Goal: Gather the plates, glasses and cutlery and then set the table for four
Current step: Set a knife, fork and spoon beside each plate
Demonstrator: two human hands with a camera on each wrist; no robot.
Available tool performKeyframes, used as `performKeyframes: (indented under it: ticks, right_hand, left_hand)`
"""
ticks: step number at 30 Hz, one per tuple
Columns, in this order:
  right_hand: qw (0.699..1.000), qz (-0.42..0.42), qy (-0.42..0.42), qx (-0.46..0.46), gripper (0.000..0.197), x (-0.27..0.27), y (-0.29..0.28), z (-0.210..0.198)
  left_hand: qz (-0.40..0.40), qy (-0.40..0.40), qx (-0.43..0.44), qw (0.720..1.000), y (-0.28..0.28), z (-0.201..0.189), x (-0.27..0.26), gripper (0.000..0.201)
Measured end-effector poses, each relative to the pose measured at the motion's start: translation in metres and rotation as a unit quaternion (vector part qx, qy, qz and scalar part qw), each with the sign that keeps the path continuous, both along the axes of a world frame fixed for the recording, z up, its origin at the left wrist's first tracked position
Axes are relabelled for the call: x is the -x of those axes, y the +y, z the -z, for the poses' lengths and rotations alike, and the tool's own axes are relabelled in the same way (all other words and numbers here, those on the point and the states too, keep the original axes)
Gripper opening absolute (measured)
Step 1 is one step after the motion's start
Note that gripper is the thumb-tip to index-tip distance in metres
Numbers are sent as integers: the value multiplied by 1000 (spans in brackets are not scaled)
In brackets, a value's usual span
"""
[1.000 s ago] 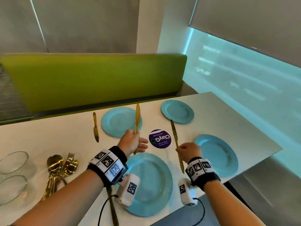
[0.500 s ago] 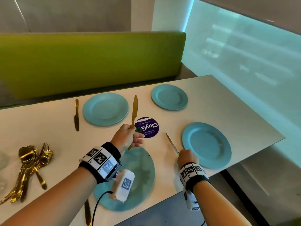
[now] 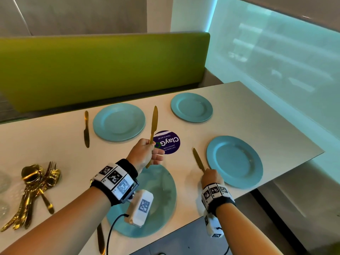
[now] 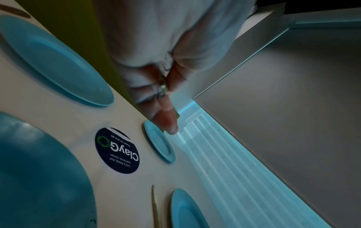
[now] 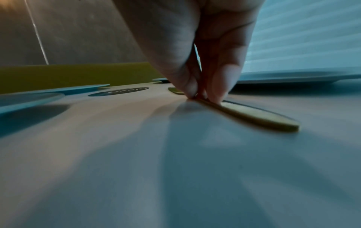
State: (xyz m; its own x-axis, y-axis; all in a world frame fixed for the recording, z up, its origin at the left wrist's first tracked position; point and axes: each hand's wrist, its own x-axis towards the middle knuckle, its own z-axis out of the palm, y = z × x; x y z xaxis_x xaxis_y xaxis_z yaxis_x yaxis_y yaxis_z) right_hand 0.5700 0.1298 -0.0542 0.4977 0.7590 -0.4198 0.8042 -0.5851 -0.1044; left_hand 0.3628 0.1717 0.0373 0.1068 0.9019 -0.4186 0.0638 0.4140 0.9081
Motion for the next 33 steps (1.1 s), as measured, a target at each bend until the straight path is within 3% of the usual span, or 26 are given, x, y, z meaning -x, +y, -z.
performKeyframes:
  ticks: [7,14,21,33]
  right_hand:
    - [998,53,19,-14,31,-3,-1,0]
    - [999,33,-11,10,31,-1,0,-3]
    - [999,33,-31,24,30,2,-4,-3]
    - [998,57,-22,-3,29,21,0,-19]
  left_hand:
    - [-9,-4,7,1000,-1,3,18,21]
    - [-9,1,5,1000,-1,2,36,22]
    - [-3,14,12,1000,0,2,47,9]
    - [20,5,5,1000,2,-7,52,10]
